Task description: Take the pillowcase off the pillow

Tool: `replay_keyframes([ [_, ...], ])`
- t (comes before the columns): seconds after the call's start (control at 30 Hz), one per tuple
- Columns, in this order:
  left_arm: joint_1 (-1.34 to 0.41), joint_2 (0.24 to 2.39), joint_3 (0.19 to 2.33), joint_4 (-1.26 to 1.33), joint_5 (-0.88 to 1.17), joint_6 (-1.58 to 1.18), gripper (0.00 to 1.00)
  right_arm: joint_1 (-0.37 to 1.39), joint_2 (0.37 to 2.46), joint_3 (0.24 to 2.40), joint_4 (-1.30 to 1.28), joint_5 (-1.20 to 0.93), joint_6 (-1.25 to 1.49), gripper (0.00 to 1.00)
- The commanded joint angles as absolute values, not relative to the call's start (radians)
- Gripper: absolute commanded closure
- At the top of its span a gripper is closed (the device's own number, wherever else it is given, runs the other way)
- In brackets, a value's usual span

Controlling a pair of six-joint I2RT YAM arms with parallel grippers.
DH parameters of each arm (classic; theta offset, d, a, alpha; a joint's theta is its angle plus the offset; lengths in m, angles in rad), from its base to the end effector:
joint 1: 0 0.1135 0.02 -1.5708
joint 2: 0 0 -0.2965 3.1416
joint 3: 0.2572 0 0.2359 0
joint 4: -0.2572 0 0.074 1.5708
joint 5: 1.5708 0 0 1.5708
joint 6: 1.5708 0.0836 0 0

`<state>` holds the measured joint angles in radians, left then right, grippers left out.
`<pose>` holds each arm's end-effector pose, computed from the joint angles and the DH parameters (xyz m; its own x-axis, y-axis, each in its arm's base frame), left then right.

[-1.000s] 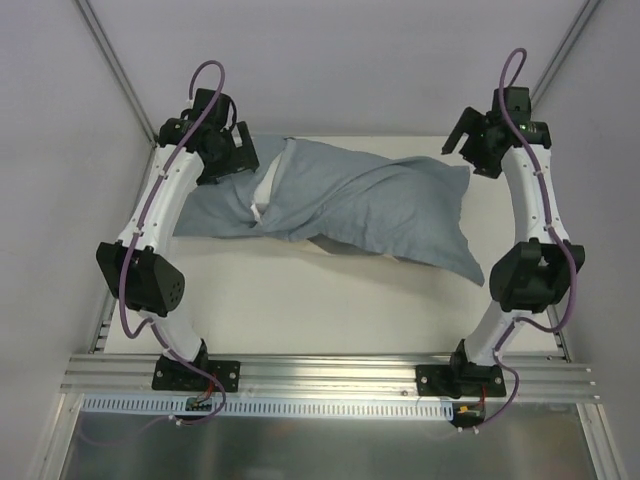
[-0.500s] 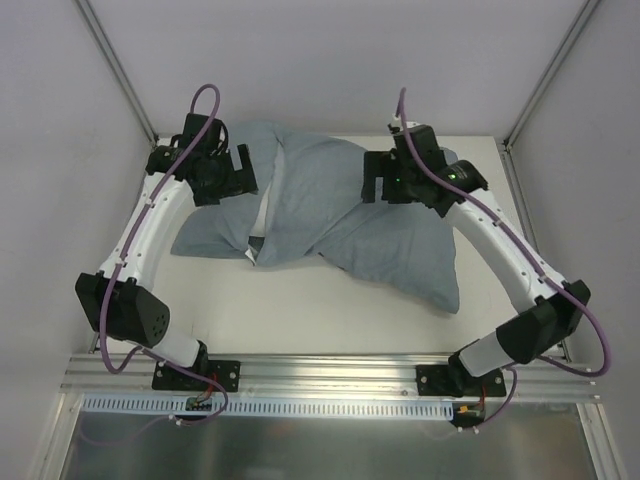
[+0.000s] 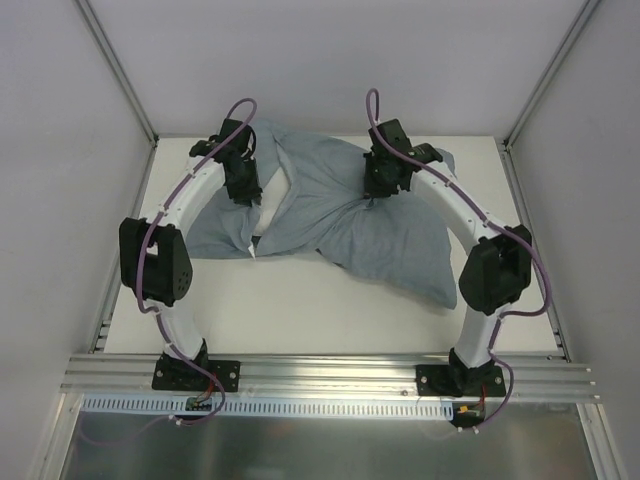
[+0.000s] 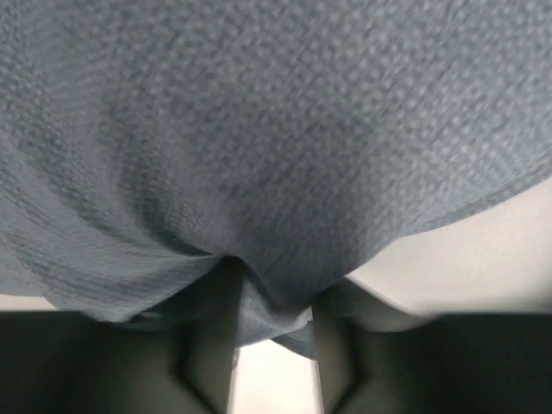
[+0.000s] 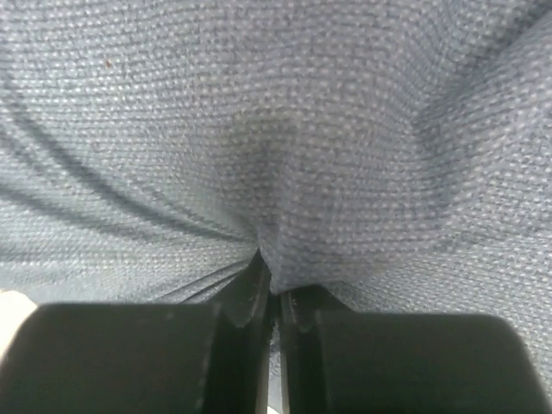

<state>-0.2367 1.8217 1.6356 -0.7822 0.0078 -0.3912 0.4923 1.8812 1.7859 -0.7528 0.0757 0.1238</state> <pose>0.4064 -0.0987 0.2876 -0.8315 -0.1916 -0.5214 -0.0846 0.9714 -0.2220 0.3973 0.2059 0.3158 -0.7087 -0.2404 -0.6634 -0.3423 0.9392 0.0254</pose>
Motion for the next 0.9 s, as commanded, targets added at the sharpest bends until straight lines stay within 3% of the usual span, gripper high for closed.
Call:
replay_keyframes([
  [0.0, -0.241, 1.818, 1.671, -0.759, -0.012, -0.380, 0.82, 0.477, 1.762, 1.683, -0.762, 0.086, 0.144, 0.99],
  [0.07, -0.242, 1.798, 1.649, -0.759, -0.005, -0.387, 1.00, 0.433, 1.676, 1.603, -0.762, 0.089, 0.138, 0.99],
  [0.23, -0.267, 1.636, 1.464, -0.743, 0.118, -0.448, 1.00, 0.238, 1.279, 1.205, -0.695, 0.038, 0.106, 0.99],
  [0.33, -0.363, 1.469, 1.329, -0.718, 0.170, -0.486, 1.00, 0.108, 1.146, 1.123, -0.732, 0.038, 0.051, 0.99],
  [0.43, -0.454, 1.405, 1.238, -0.697, 0.182, -0.543, 1.00, 0.097, 1.124, 1.127, -0.773, 0.032, 0.028, 0.98],
  [0.53, -0.474, 1.387, 1.197, -0.690, 0.184, -0.564, 1.00, 0.126, 1.126, 1.141, -0.784, -0.038, 0.035, 0.53],
  [0.57, -0.476, 1.382, 1.190, -0.692, 0.169, -0.568, 1.00, 0.149, 1.115, 1.158, -0.784, -0.032, 0.038, 0.26],
  [0.6, -0.472, 1.373, 1.187, -0.693, 0.149, -0.566, 1.00, 0.173, 1.108, 1.172, -0.788, -0.026, 0.038, 0.19],
  [0.63, -0.472, 1.349, 1.186, -0.698, 0.144, -0.571, 0.97, 0.228, 1.094, 1.208, -0.801, -0.006, 0.037, 0.15],
  [0.67, -0.472, 1.333, 1.186, -0.701, 0.147, -0.572, 0.86, 0.259, 1.094, 1.209, -0.805, -0.006, 0.037, 0.13],
  [0.77, -0.474, 1.270, 1.213, -0.710, 0.189, -0.568, 0.32, 0.372, 1.083, 1.294, -0.845, 0.078, 0.049, 0.09],
  [0.8, -0.474, 1.253, 1.235, -0.710, 0.195, -0.563, 0.10, 0.400, 1.083, 1.327, -0.845, 0.083, 0.055, 0.08],
  [0.87, -0.474, 1.220, 1.277, -0.710, 0.187, -0.555, 0.01, 0.487, 1.095, 1.350, -0.836, 0.098, 0.077, 0.08],
])
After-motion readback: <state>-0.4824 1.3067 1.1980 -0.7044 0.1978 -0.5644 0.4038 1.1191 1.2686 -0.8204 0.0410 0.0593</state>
